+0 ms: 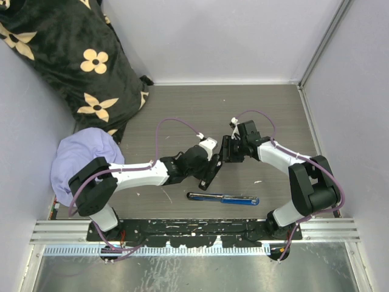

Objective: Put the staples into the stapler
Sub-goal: Move the stapler to the center of the board.

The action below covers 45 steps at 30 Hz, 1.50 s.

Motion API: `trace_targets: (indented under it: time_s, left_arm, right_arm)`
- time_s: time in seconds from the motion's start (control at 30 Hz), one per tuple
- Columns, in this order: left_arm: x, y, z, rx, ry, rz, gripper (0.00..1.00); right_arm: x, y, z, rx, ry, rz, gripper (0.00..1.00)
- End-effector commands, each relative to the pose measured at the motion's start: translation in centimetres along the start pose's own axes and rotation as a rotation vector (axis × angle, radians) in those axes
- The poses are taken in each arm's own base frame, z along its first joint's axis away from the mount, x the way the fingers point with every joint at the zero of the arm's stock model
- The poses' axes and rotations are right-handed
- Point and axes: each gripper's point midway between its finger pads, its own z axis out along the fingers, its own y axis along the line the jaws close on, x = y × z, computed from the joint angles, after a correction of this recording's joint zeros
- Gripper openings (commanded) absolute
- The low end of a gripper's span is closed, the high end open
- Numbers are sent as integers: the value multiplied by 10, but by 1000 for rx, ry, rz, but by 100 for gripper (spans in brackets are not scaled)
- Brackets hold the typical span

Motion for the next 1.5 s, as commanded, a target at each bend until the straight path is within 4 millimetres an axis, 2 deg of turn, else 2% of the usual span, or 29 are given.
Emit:
trace_targets:
  time_s: [0.0,0.07,0.27,0.43,0.73,1.0,1.3,1.47]
  left_arm:
    - [-31,-6,10,7,-110,-2,55]
    - [-28,-6,13,6,-103,9,44]
    - [-24,0,21,-32,-73,57,22]
    - [-25,9,20,-80,-65,95,1]
    - [-21,34,20,-133,4,144,0]
    - [-33,47,19,-105,11,159,0]
    - [-35,79,57,-173,202,233,2]
    - [-28,84,67,-188,289,283,7]
  right_arm:
    - [6,1,-5,-8,3,-3,51]
    - [5,3,-6,-14,-1,-5,51]
    - [3,7,-12,-31,-15,-1,51]
    - [-6,7,-27,-20,-69,17,56]
    - [-23,-3,-69,-10,-215,82,63]
    - [-29,9,-87,-93,-256,120,63]
    - [-28,2,-91,-54,-290,123,63]
    - [-28,-2,-94,-34,-308,124,63]
